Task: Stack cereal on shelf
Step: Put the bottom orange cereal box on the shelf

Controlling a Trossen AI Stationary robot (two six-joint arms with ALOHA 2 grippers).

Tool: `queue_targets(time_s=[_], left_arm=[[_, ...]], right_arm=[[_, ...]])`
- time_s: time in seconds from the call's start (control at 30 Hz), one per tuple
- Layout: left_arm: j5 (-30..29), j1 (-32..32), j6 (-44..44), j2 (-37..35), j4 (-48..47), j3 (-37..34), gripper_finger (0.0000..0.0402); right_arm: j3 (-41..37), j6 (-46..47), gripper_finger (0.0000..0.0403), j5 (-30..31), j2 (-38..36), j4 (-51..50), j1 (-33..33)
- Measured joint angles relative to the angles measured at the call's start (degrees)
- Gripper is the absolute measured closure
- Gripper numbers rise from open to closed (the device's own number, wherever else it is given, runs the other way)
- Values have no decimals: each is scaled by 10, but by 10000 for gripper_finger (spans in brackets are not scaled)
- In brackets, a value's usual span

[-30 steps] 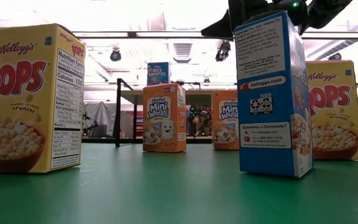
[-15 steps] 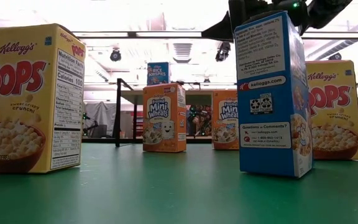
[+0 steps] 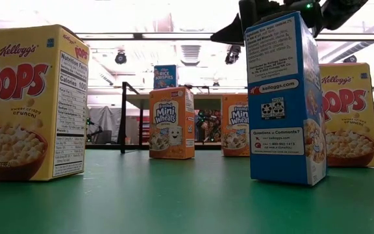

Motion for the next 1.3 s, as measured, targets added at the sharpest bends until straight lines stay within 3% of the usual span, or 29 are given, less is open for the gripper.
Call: queue_targets(time_s=[0.4, 0.6, 1.07, 1.3], left_arm=[[-68, 0, 0, 0, -39, 66, 239], [-135, 2, 21, 0, -60, 90, 239], [-382, 80, 211, 0, -101, 180, 239], [-419, 134, 328, 0, -100, 213, 239]], right_arm=[[0, 0, 394, 0, 0, 0, 0], [0, -1, 394, 0, 0, 0, 0], [0, 5, 394, 0, 0, -5, 0], [0, 4, 394, 0, -2, -6, 0]])
